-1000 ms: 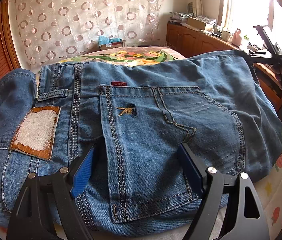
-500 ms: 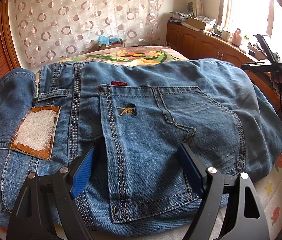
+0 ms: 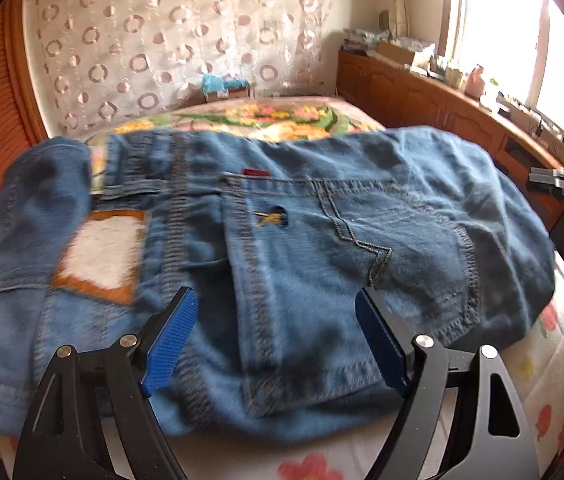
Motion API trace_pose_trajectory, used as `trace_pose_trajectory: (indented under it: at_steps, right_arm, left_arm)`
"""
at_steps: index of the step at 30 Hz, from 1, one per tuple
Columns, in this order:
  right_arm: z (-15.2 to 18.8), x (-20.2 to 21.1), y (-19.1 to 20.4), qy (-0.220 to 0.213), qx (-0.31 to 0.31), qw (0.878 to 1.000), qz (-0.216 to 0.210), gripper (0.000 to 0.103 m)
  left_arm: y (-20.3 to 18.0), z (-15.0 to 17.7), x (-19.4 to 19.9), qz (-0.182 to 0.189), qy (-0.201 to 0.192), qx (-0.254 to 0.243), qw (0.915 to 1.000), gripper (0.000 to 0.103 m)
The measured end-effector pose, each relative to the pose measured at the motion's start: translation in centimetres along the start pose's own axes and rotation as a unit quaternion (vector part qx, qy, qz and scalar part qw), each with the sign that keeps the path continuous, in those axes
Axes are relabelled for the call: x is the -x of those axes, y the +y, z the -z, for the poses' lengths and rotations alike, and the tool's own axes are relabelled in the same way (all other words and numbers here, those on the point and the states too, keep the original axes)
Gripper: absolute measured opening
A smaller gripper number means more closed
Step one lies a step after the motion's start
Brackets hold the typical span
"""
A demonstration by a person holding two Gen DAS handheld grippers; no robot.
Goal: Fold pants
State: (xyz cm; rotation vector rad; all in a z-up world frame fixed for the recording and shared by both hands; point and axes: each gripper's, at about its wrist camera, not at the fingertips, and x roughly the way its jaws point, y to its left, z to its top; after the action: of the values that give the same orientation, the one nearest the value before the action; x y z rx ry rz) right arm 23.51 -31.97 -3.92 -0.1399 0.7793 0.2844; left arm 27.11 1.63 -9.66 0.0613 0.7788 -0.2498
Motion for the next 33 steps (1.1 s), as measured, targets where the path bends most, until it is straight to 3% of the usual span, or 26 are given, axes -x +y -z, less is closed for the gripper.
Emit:
trace_pose_trajectory:
  at_steps: [6,10,17,25,28,30,33]
  right_arm:
    - [3.6,2.5,-0.2,-0.001,-0.021,1.000,0.005,0.051]
    - [4.4,3.5,0.3,0.003,-0.030,1.000,-0.002,0.051]
    - [4.0,3.5,1.0,0.011,-0.024,1.000,-0.003,0.051]
    - [4.1,3.0,1.2,0.011,-0.015,1.000,-0.009,0.051]
    - [4.4,2.6,1.1,0.016,-0.016,1.000,-0.015,0.051]
    - [4.5,2.2,1.1,0.022,-0.017,1.000,-0.015,0.051]
    - [4.7,1.7,1.2,0.027,-0.016,0.999,-0.016,0.051]
  left_arm:
    - [3.7,2.2,4.8,-0.045,-0.035,0.042,0.9975,0.080]
    - [6.7,3.9,6.1,-0.060,-0.023,0.090,0.9939,0.066]
    - [7.0,5.9,5.2,-0.028,0.003,0.135,0.9905,0.041]
    - [6.4,5.5,3.1,-0.011,0.026,0.154,0.9876,0.041]
    - [7.2,5.0,2.5,-0.014,0.037,0.180,0.9828,0.050]
    - [7.8,4.7,2.7,0.003,0.030,0.202,0.9789,0.051]
    - [8.2,4.4,3.3,-0.008,0.017,0.213,0.9769,0.052]
